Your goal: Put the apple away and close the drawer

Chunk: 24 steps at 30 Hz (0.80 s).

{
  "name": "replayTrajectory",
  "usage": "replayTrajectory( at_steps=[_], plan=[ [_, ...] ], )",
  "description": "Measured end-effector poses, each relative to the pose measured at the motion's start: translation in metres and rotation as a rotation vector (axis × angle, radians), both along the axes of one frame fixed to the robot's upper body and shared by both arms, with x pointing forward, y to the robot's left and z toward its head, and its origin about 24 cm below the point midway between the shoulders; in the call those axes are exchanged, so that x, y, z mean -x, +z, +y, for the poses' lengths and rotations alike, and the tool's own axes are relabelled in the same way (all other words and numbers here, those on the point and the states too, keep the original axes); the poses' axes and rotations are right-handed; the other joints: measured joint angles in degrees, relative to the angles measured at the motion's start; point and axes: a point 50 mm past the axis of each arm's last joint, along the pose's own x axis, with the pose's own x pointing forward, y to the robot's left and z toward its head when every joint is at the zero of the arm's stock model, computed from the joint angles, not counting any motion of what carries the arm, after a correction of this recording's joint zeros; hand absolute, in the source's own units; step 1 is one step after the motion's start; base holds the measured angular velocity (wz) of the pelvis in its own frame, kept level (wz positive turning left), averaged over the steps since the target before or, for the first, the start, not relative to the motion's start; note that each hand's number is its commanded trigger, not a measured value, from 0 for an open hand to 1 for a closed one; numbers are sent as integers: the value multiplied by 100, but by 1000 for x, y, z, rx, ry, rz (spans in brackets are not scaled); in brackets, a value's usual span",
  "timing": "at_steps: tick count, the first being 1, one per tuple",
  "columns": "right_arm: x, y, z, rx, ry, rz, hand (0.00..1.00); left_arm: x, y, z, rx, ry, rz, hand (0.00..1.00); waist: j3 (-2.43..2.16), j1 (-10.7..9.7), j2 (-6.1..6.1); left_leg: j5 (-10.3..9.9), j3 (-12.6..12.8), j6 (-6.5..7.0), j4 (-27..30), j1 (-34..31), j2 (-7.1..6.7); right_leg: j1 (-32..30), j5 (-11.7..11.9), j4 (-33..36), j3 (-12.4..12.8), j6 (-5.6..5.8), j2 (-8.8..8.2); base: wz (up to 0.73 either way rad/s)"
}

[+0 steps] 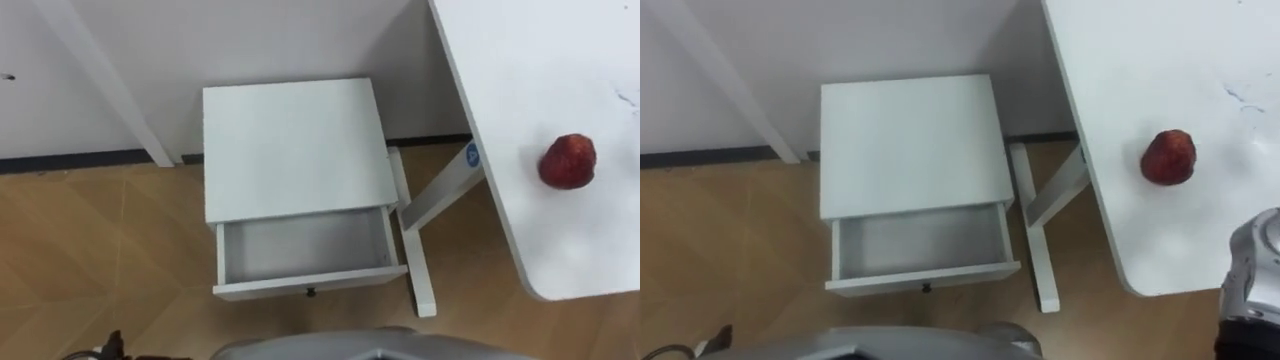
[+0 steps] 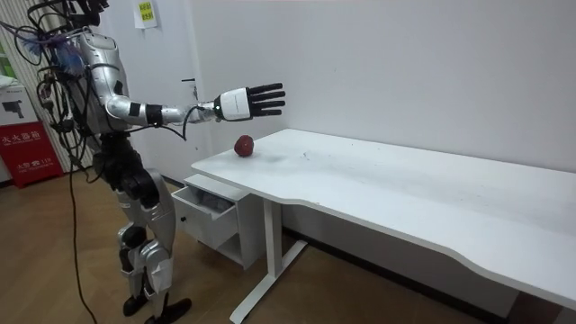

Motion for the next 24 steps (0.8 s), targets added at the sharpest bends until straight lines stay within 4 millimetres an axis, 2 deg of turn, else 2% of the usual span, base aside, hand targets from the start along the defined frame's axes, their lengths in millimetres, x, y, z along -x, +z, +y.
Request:
replayTrajectory(
  at_steps=[5,9,16,24],
  plan=[
    [-9,8,11,18,99,-18,0,0,0,0,1,-3,1,0,5,75,-19,0,-34,0,-4,4,-2,35,0,1,-30,0,-2,3],
    [-15,4,23,32,180,19,0,-1,-1,-3,6,-23,3,0,22,154,-60,-1,-35,-1,-23,61,-3,85,0,-7,-51,0,-5,0],
    [-23,-12,47,118,383,173,0,-5,-2,-6,15,-59,4,0,-2,175,-51,0,-66,-1,-5,64,-8,106,1,-65,-73,0,-12,1],
    [-26,-15,55,113,455,199,0,-7,-2,-6,13,-73,6,0,5,179,-68,0,-94,-1,3,82,-9,155,1,-76,-106,0,-17,0]
  ],
)
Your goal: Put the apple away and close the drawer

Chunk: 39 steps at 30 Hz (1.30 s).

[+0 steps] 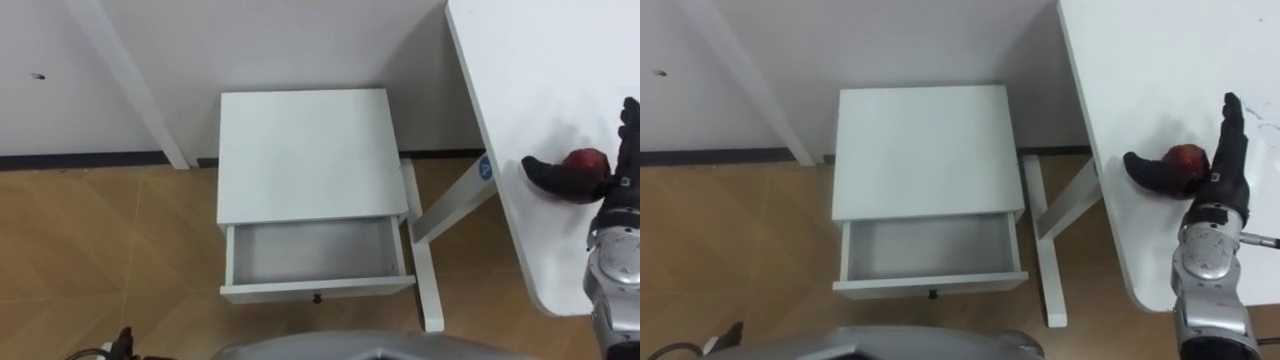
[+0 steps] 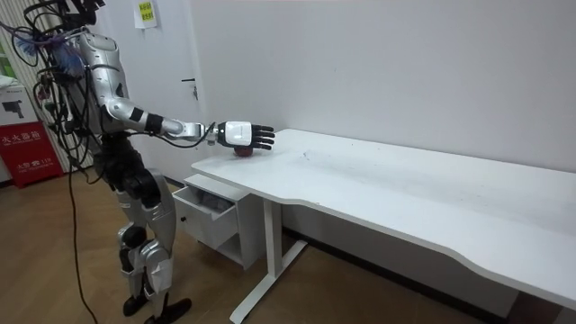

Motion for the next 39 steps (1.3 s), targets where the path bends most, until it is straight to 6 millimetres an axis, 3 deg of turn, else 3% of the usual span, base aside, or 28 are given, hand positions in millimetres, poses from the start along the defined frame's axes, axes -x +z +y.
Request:
replayTrajectory(
  at_steps=[10,12,13,28,39],
  plan=[
    [12,-17,6,-39,-23,37,0,3,0,-1,5,3,5,0,3,-29,-1,0,0,0,5,15,2,15,0,1,0,0,4,0],
    [14,-19,6,-41,-25,44,73,3,0,-1,5,3,6,0,-3,-24,-19,0,-2,0,5,16,2,16,0,1,0,0,5,0],
    [14,-20,6,-43,-25,46,100,4,0,-1,5,3,7,0,-2,-19,-27,0,-2,0,6,15,2,16,0,1,0,0,5,0],
    [20,-15,-2,69,-49,45,100,5,0,0,-2,-27,19,0,-2,-25,-17,-1,-6,-1,8,19,3,15,0,1,-7,0,7,0],
    [10,-16,22,158,97,93,100,-1,0,-2,-3,-39,13,0,-5,42,-16,0,15,-1,11,35,7,10,1,17,20,-1,9,-2]
  ],
)
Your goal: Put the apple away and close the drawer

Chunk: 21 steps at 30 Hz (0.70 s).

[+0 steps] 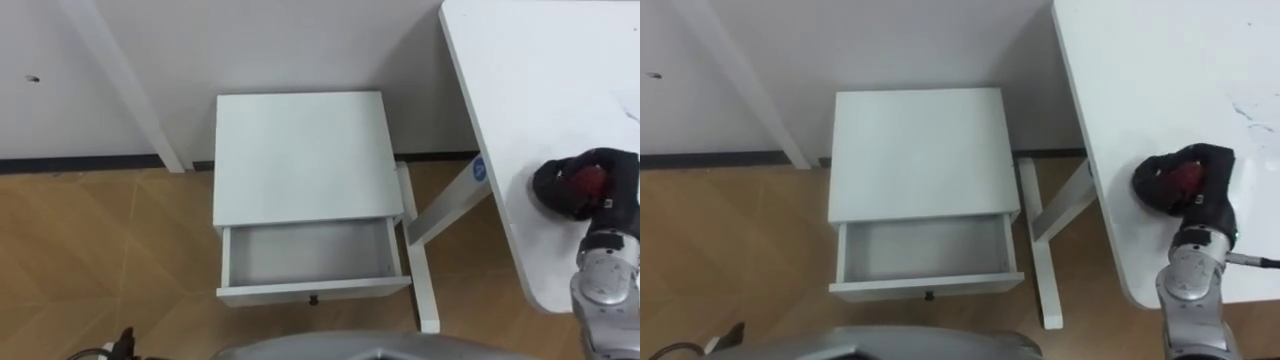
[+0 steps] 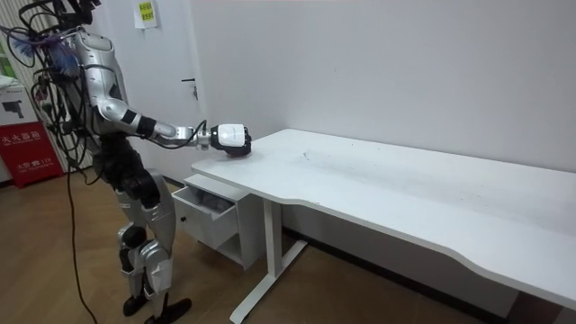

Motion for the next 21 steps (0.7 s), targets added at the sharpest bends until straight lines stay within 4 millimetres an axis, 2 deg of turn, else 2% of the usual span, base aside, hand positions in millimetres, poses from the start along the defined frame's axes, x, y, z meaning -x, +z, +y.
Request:
replayTrajectory(
  at_steps=[4,8,12,15,17,18,21],
  plan=[
    [-9,0,24,-41,80,-14,100,-10,-2,-8,17,-43,-13,0,2,26,6,0,-4,0,11,-13,0,10,5,0,-11,-7,-1,0],
    [-14,2,39,-52,154,-27,100,-20,-2,-13,22,-97,-29,0,3,169,23,-4,-23,-6,27,-88,5,-37,14,-12,-41,-21,4,-1],
    [-18,6,53,-63,214,-43,100,-20,-3,-14,20,-129,-29,0,2,235,38,-2,-84,-12,91,-201,9,-99,20,-9,-178,-32,-4,9],
    [-17,-5,80,-116,355,30,100,-20,-3,-16,22,-155,-21,0,4,402,63,5,-192,-20,125,-207,4,-84,20,-6,-281,-32,-6,18],
    [-12,-15,110,-177,504,99,100,-21,-4,-19,27,-175,-19,0,20,574,93,8,-271,-20,130,-231,-4,-84,20,-10,-368,-32,-16,20],
    [-12,-16,116,-187,533,109,100,-23,-4,-19,27,-177,-22,0,15,613,86,8,-311,-19,143,-258,-10,-85,20,-8,-407,-32,-22,31],
    [-16,-16,136,-211,662,140,100,-23,-3,-18,26,-178,-20,0,44,702,97,26,-459,-6,170,-345,-27,-103,19,-17,-541,-30,-78,33]
  ],
)
